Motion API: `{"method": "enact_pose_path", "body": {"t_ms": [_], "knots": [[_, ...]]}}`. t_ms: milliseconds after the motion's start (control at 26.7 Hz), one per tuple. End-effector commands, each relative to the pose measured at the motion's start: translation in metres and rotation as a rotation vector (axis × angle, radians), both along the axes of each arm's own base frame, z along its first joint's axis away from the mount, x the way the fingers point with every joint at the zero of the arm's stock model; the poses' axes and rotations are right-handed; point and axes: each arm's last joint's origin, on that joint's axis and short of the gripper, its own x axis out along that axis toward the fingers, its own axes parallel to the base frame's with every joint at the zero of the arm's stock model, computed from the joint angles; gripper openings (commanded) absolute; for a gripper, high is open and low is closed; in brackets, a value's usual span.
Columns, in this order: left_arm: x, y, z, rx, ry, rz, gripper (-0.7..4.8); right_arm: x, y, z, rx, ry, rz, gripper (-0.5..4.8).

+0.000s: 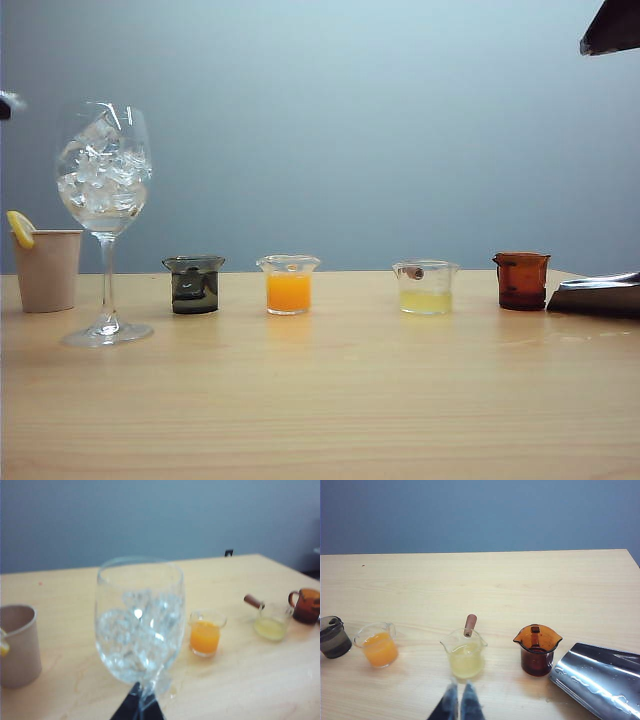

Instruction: Pick up the ice scoop on the desk filled with ice cubes, pour the ice into the goblet, and finally put the scoop back on the table.

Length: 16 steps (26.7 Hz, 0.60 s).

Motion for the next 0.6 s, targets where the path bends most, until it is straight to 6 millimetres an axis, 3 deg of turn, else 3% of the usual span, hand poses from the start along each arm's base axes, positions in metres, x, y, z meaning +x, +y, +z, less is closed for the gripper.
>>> {"method": "enact_pose_path", "body": {"t_ms": [37, 374, 599], "knots": [[-0.01, 0.003, 0.001, -0.014, -0.071, 0.004, -0.06, 0.0, 0.0, 0.004, 0.011, -0.02, -0.003, 0.22], [-0.026, 0.027, -0.016, -0.078, -0.105, 0.156, -0.06, 0.0, 0.0, 0.004, 0.01, -0.019, -0.003, 0.22], [-0.027, 0.031, -0.029, -0.069, -0.055, 0.244, -0.06, 0.0, 0.0, 0.003, 0.009, -0.016, -0.003, 0.22]]}}
